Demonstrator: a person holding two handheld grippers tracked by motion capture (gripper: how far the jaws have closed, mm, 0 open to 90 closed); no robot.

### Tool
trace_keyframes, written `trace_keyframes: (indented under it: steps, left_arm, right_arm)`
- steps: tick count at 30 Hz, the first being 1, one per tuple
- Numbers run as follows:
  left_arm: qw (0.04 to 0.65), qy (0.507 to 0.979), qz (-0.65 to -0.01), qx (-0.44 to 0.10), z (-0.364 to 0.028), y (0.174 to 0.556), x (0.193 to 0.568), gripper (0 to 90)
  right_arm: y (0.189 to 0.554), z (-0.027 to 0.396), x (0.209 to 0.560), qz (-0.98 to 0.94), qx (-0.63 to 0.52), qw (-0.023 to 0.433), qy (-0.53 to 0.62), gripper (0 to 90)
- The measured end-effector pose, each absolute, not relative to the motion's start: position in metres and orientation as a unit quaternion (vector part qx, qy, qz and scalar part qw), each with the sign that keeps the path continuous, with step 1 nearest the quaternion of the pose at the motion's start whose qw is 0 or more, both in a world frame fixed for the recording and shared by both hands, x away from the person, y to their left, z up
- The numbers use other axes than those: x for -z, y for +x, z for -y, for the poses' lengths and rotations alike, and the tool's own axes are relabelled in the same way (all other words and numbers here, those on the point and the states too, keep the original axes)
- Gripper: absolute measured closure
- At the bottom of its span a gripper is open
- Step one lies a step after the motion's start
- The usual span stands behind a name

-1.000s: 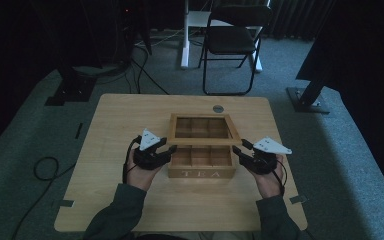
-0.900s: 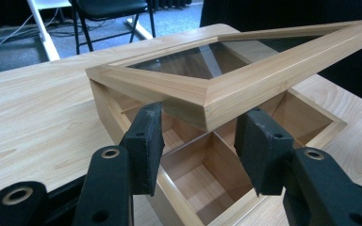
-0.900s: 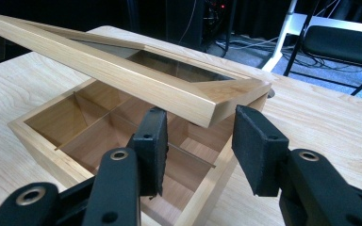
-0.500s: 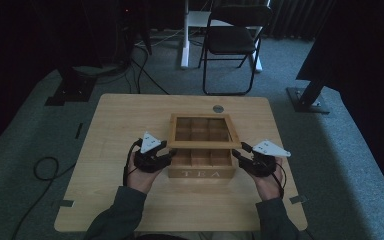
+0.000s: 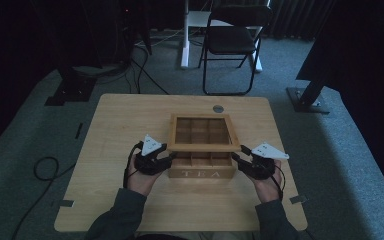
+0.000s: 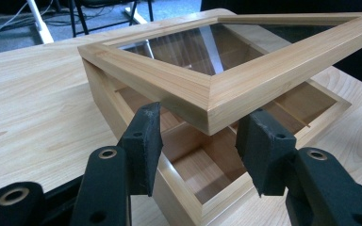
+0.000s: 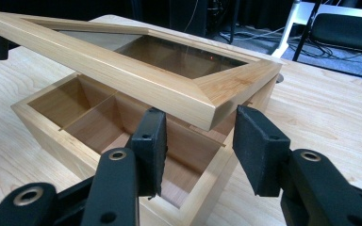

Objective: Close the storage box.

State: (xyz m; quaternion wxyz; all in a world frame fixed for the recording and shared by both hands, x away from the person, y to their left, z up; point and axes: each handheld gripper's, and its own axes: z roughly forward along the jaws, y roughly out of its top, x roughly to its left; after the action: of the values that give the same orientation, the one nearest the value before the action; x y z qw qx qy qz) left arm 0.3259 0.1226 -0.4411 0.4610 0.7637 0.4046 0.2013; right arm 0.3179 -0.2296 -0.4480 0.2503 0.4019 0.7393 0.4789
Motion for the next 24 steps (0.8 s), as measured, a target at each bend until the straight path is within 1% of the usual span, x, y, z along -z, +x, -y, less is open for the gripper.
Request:
trace_keyframes:
  steps: [24]
  left_arm:
    - [0.445,0.774,-0.407,-0.195,-0.117,0.321,0.462,50.6]
  right_arm:
    - [0.312,0.228,0.468,-0.75,-0.463,0.242,0.405,53.8]
